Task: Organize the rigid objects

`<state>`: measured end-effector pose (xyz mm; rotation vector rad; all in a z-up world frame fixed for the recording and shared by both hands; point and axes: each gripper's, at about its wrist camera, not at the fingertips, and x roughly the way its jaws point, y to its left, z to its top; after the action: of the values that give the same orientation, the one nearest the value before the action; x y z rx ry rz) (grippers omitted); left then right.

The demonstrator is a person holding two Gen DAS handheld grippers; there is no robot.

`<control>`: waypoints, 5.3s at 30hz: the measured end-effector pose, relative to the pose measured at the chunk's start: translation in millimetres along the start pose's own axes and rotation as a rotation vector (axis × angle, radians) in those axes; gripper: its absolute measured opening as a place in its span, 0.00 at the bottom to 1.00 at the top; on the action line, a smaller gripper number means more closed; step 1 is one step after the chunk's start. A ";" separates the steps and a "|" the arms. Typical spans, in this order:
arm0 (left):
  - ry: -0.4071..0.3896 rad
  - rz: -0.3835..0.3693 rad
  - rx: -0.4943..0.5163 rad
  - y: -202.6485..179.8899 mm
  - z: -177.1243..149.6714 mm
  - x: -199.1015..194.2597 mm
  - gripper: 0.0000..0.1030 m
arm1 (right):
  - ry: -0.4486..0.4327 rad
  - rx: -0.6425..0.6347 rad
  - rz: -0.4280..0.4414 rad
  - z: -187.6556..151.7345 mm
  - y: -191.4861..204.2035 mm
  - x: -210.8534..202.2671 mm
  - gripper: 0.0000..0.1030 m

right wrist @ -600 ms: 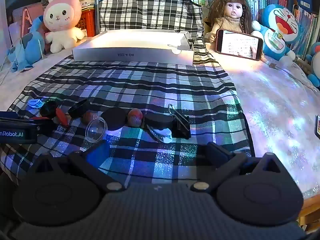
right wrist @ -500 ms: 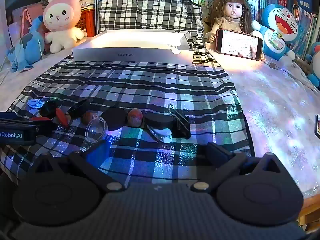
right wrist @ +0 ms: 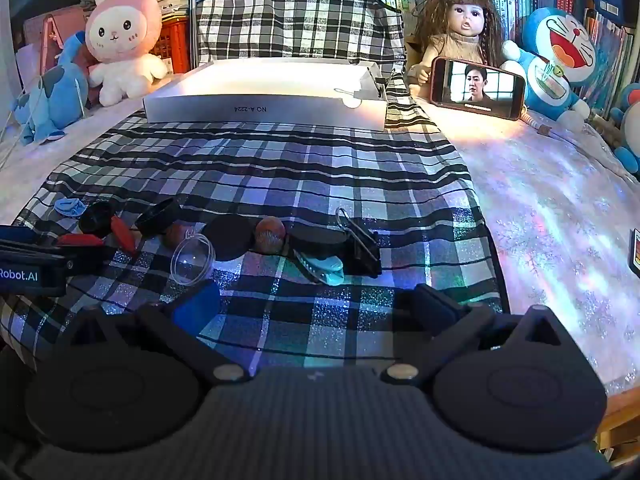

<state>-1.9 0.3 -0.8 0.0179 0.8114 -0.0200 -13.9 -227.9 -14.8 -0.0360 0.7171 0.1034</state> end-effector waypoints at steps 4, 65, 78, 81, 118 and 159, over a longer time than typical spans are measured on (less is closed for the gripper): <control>0.004 -0.001 0.000 0.7 2.0 -0.1 1.00 | 0.000 0.000 0.000 -0.1 0.1 -0.1 1.00; -0.006 -0.004 -0.001 -0.4 3.7 -4.0 1.00 | -0.003 -0.002 0.003 -0.2 0.6 -1.0 1.00; -0.027 -0.001 -0.006 0.8 4.0 -5.2 1.00 | -0.005 0.003 0.001 -0.1 0.3 -2.0 1.00; -0.030 -0.004 0.000 1.3 3.4 -3.9 1.00 | -0.017 0.004 0.002 -1.9 0.4 -2.3 1.00; -0.122 -0.152 -0.078 -1.9 -12.4 -26.9 0.45 | -0.064 0.013 0.031 8.7 -7.3 -5.6 0.37; -0.171 -0.086 0.021 -15.7 -12.8 -18.9 0.46 | -0.061 -0.125 0.098 10.3 -3.6 -14.2 0.56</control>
<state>-24.6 -14.9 4.0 0.0012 0.6410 -0.1101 -17.5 -232.0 2.3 -0.1170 0.6504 0.2417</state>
